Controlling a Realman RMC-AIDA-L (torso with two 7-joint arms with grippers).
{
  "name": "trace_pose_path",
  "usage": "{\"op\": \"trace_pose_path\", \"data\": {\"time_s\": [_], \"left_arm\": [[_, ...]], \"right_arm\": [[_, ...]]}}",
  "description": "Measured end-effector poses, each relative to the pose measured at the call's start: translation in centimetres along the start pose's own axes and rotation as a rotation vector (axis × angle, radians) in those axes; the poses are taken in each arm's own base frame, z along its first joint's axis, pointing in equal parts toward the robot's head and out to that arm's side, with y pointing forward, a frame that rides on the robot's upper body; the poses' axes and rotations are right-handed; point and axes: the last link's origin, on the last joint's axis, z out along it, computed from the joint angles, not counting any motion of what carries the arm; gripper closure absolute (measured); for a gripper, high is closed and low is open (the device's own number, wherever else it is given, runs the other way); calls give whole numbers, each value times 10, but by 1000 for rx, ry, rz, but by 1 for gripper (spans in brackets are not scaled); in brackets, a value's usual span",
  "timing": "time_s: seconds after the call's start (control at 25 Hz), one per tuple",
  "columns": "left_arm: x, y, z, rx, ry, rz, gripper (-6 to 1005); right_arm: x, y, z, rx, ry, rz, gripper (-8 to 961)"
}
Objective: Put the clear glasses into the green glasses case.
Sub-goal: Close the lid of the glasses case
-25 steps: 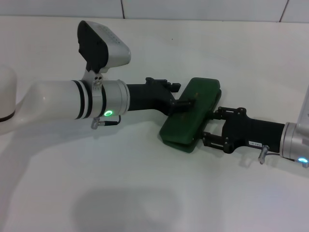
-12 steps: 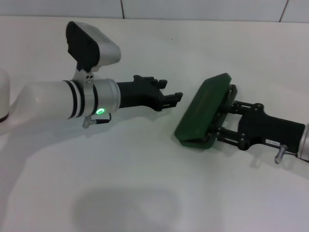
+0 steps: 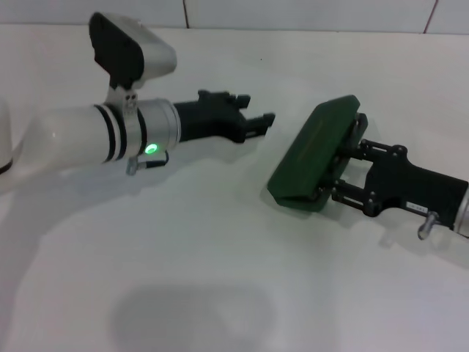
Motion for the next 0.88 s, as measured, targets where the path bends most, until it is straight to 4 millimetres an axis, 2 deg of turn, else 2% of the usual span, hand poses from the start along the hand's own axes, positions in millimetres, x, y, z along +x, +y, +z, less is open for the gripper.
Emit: {"op": "trace_pose_path", "data": {"time_s": [0.28,0.52,0.88], "left_arm": [[12,-5,-18,-34,161,-76,390],[12,-11,-33,-33,230,-110,390],[16,-6,-35,-85,240,-92,389]], "right_arm": [[-10,-3,8,7,-40,-16,368],[-16,-7,16,0,-41,-23,372],[-24,-12,26,-41,-13,54,518]]}}
